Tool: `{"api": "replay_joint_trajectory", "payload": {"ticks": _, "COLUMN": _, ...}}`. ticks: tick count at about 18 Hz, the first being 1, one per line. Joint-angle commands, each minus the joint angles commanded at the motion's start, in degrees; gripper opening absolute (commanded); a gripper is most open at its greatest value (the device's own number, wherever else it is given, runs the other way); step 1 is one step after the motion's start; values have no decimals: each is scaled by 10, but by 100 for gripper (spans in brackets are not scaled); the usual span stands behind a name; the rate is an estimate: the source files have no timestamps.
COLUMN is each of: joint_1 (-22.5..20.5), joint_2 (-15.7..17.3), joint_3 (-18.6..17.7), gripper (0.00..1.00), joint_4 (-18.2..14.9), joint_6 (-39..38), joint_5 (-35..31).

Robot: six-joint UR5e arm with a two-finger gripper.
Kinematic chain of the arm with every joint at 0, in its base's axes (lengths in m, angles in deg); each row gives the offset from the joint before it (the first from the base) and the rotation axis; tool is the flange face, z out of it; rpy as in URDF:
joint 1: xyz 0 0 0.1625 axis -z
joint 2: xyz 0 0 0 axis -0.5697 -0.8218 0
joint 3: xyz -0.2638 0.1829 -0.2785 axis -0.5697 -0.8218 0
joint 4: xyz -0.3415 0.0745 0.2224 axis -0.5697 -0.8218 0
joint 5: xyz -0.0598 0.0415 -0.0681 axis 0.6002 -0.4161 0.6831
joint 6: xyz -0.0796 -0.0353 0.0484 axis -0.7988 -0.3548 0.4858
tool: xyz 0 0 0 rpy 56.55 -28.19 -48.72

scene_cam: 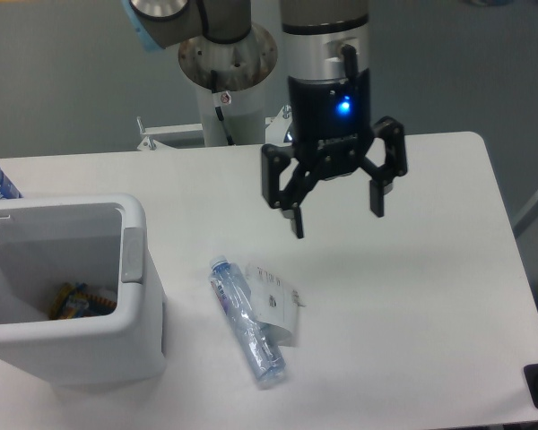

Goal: Open the trash can

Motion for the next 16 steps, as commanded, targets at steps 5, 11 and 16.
{"api": "replay_joint_trajectory", "payload": {"ticks": 5, "joint_1": -47, "joint_2": 0, "joint_3": -8, "gripper": 100, "joint_4": -48, "joint_6": 159, "joint_5": -18}}
{"api": "replay_joint_trajectory", "payload": {"ticks": 11, "joint_1": -78, "joint_2": 9, "joint_3": -18, "gripper": 100, "joint_4": -84, "joint_6": 301, "joint_5": -19}}
{"api": "replay_joint_trajectory", "payload": {"ticks": 16, "joint_1": -78, "joint_2": 25, "joint_3": -31, "gripper": 100, "joint_4": -82, "joint_6": 327, "joint_5": -28}}
